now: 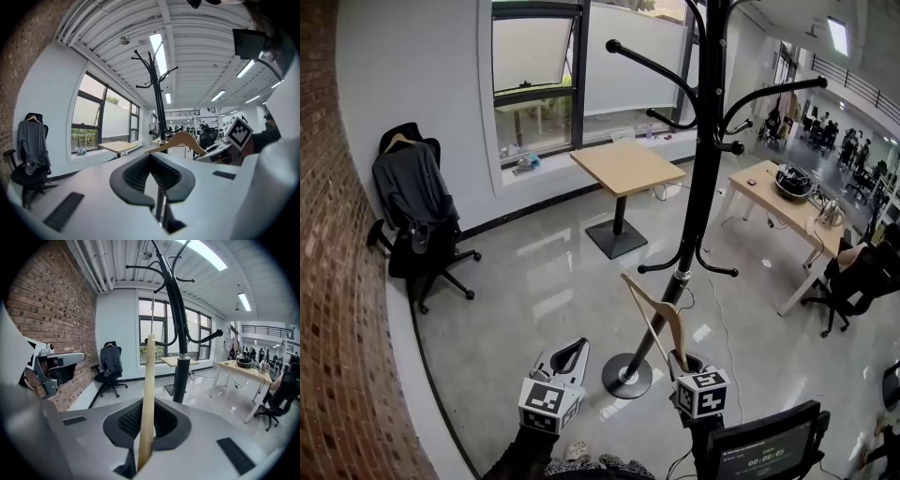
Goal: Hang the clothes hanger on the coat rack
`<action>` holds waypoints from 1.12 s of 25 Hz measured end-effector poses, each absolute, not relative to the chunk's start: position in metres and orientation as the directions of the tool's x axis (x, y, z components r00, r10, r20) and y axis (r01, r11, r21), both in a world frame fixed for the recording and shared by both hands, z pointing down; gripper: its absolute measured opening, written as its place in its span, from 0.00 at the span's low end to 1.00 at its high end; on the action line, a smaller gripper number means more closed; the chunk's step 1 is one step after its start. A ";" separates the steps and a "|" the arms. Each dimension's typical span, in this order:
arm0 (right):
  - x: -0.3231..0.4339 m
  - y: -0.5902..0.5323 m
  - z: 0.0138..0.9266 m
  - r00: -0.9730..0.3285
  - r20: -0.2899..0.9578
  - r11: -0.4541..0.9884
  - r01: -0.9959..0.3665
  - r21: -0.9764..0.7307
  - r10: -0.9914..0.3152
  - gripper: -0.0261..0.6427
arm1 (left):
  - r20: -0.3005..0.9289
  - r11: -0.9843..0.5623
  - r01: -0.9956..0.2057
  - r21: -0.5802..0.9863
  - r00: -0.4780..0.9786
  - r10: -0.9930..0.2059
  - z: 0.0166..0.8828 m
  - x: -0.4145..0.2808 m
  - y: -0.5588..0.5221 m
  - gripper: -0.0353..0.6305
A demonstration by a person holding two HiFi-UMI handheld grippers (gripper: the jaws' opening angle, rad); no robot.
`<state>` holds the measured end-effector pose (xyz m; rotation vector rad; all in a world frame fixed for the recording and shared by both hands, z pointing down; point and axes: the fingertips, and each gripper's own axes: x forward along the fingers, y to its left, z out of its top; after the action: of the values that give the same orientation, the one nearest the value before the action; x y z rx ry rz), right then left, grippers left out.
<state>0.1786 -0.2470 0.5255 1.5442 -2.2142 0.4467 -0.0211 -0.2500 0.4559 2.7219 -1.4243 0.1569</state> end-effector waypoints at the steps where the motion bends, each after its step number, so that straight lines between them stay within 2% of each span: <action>1: 0.178 -0.255 0.526 -0.304 0.498 0.340 -0.940 -0.019 -0.812 0.08 | 0.117 -0.570 -0.821 0.015 0.568 -0.815 0.454 -0.023 -0.254 0.06; 28: 0.173 -0.363 0.563 -0.241 0.586 0.275 -0.961 -0.033 -0.773 0.08 | 0.121 -0.559 -0.829 0.006 0.556 -0.823 0.457 -0.060 -0.305 0.06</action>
<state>0.1735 -0.3629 0.5629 1.5593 -2.0905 0.5436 -0.0605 -0.3051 0.4567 2.7159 -1.4433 0.1607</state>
